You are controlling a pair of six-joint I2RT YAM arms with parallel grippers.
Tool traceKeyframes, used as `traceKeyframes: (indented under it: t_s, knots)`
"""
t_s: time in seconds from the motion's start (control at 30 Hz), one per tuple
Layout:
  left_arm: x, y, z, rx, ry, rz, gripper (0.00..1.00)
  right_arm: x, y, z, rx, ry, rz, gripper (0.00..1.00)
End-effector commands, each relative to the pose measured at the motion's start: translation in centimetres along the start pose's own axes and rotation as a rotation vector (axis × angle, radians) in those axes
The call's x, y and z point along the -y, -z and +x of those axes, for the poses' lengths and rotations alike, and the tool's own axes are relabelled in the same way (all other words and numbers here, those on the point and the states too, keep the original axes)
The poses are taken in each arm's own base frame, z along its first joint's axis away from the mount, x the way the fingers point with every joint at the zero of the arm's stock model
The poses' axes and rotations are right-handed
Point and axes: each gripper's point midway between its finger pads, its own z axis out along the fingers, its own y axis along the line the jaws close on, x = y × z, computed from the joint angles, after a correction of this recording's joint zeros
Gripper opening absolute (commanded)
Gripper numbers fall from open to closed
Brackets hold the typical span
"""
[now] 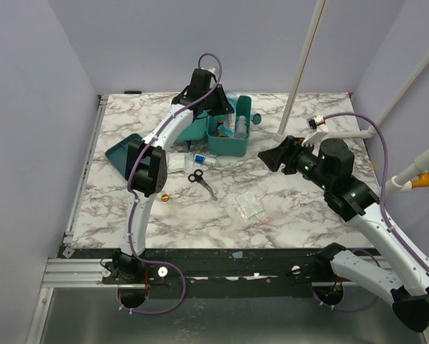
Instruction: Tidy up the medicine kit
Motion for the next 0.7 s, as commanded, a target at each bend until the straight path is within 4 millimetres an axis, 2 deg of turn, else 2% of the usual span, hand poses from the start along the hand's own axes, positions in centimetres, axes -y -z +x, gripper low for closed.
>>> traceKeyframes:
  t_s: [0.0, 0.2, 0.27, 0.43, 0.67]
  knots:
    - [-0.1, -0.6, -0.2, 0.016, 0.013, 0.01, 0.15, 0.0, -0.3, 1.0, -0.031, -0.011, -0.01, 0.68]
    - [0.3, 0.1, -0.5, 0.018, -0.027, 0.012, 0.41, 0.2, -0.5, 1.1, -0.041, -0.014, -0.001, 0.68]
    - [0.7, 0.6, -0.8, 0.021, -0.05, 0.016, 0.53, 0.2, -0.5, 1.1, -0.041, -0.014, -0.001, 0.68]
    - [1.8, 2.6, -1.5, 0.033, -0.099, 0.019, 0.62, 0.0, -0.5, 0.9, -0.04, -0.014, -0.006, 0.68]
    - [3.0, 6.4, -2.7, 0.075, -0.177, -0.017, 0.64, -0.2, -0.9, 0.8, -0.056, -0.009, -0.006, 0.68]
